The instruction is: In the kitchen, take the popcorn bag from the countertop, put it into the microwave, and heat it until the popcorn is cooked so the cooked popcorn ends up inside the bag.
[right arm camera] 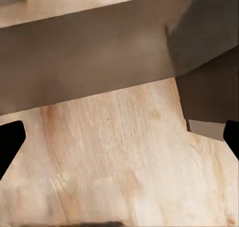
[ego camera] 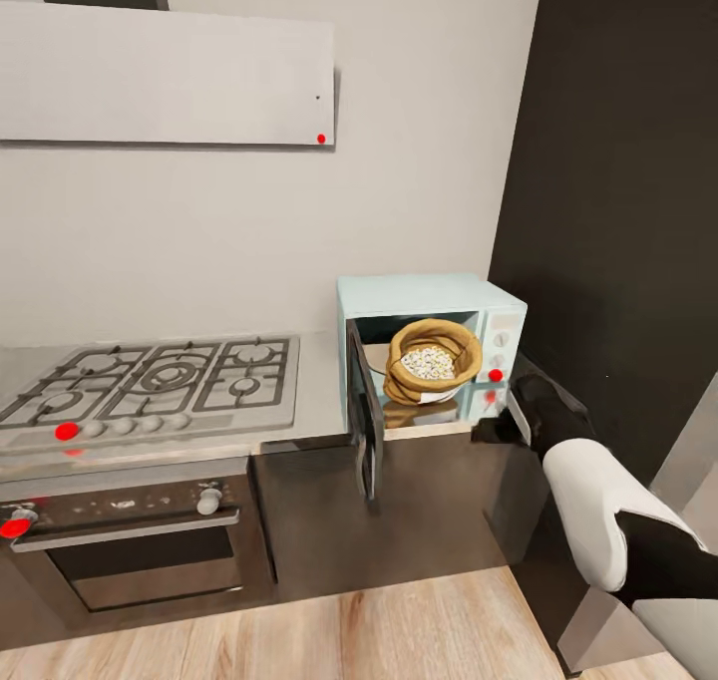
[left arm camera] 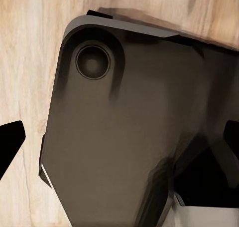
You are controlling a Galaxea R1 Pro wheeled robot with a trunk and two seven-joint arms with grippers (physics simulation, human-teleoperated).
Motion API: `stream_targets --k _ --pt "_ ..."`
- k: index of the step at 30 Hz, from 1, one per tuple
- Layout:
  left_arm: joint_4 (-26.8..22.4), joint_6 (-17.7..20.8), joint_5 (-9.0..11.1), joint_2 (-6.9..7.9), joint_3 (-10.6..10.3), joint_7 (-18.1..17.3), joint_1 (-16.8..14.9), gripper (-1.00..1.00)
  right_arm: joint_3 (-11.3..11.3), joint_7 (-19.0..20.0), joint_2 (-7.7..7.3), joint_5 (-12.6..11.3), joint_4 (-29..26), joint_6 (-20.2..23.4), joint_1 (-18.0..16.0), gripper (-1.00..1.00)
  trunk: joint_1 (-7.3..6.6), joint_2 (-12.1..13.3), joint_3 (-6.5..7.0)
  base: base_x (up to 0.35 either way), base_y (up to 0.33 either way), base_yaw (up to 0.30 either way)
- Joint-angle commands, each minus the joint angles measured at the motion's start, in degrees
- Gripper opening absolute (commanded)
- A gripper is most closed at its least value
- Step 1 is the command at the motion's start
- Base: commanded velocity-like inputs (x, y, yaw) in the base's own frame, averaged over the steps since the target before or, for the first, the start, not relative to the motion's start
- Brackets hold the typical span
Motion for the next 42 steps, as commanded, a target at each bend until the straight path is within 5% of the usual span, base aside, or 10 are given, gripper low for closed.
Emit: stream_targets --k 1,5,8,11,12,17,23,28,42 --pt "-0.1 -0.1 0.2 -0.02 0.1 0.0 0.0 1.0 0.3 3.1 0.01 1.3 -0.1 -1.9 0.5 1.0 0.0 0.0 -0.05 0.0 0.0 0.0" --pt "-0.1 -0.1 0.3 -0.02 0.1 0.0 0.0 1.0 3.6 14.9 0.03 4.6 -0.2 -13.8 2.5 1.0 0.0 0.0 -0.05 0.0 0.0 0.0" --pt "-0.1 -0.1 0.3 -0.02 0.0 0.0 0.0 1.0 3.5 17.4 0.17 4.2 -0.1 -20.8 2.8 1.0 0.0 0.0 -0.05 0.0 0.0 0.0" --pt "-0.1 -0.1 0.3 -0.02 0.0 0.0 0.0 1.0 2.4 17.7 0.53 3.8 0.0 -30.1 3.9 1.0 0.0 0.0 -0.05 0.0 0.0 0.0" --pt "-0.1 -0.1 0.3 -0.02 0.0 0.0 0.0 1.0 0.3 17.7 0.65 2.0 0.0 -36.2 6.0 1.0 0.0 0.0 -0.05 0.0 0.0 0.0" --pt "-0.1 -0.1 0.2 -0.02 -0.1 0.0 0.0 1.0 -1.4 17.6 0.34 -2.0 0.4 -43.9 8.5 1.0 0.0 0.0 -0.05 0.0 0.0 0.0" --pt "-0.1 -0.1 0.2 -0.02 -0.1 0.0 0.0 1.0 -1.6 17.6 0.35 -2.6 0.6 -56.7 11.8 1.0 0.0 0.0 -0.05 0.0 0.0 0.0" --pt "-0.1 -0.1 0.2 -0.02 -0.1 0.0 0.0 1.0 -1.6 17.7 0.49 -6.0 0.3 -58.8 12.0 1.0 0.0 0.0 -0.05 0.0 0.0 0.0" --pt "-0.4 -0.1 0.0 -0.02 -0.2 0.0 0.0 1.0 -1.8 17.4 1.15 -8.3 -0.7 -61.1 12.0 1.0 0.0 0.0 -0.05 0.024 0.0 0.0"
